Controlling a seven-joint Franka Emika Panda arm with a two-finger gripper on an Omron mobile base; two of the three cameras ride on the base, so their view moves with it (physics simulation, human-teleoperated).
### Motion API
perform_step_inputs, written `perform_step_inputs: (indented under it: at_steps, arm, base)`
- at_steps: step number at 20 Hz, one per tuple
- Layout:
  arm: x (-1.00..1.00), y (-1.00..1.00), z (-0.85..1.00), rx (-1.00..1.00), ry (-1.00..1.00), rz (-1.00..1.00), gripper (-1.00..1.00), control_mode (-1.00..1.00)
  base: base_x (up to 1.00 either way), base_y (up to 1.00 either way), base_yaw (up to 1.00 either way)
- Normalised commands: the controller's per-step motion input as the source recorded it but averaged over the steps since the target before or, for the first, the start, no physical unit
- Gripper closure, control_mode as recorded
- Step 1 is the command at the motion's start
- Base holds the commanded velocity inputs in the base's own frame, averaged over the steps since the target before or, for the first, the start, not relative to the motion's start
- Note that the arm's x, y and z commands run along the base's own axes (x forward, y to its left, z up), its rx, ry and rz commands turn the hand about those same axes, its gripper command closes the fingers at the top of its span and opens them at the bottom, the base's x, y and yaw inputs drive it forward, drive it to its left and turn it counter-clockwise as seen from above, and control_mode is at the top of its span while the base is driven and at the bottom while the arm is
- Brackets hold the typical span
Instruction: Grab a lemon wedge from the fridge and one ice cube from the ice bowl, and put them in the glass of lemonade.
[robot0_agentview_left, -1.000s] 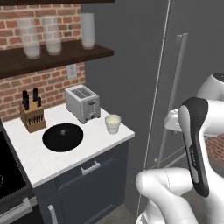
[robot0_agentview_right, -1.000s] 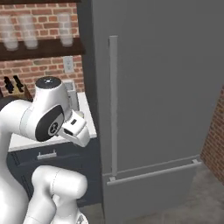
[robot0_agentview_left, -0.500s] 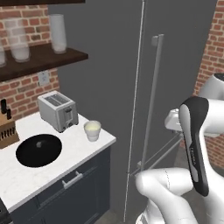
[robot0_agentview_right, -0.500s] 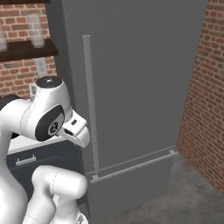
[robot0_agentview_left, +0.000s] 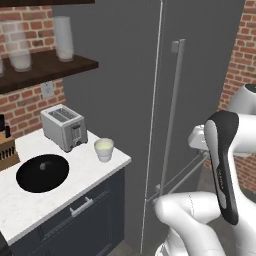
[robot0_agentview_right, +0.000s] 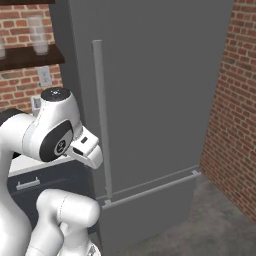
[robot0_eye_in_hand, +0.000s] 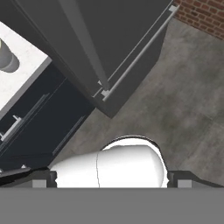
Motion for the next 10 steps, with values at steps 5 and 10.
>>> perform_step_inputs:
  at_steps: [5, 10]
  arm:
    - [0.0, 0.0, 0.0, 0.0, 0.0, 0.0, -1.0, 1.0]
    - [0.0, 0.0, 0.0, 0.0, 0.0, 0.0, -1.0, 1.0]
  base:
    - [-0.35, 0.0, 0.0]
    - [-0.44, 0.0, 0.0]
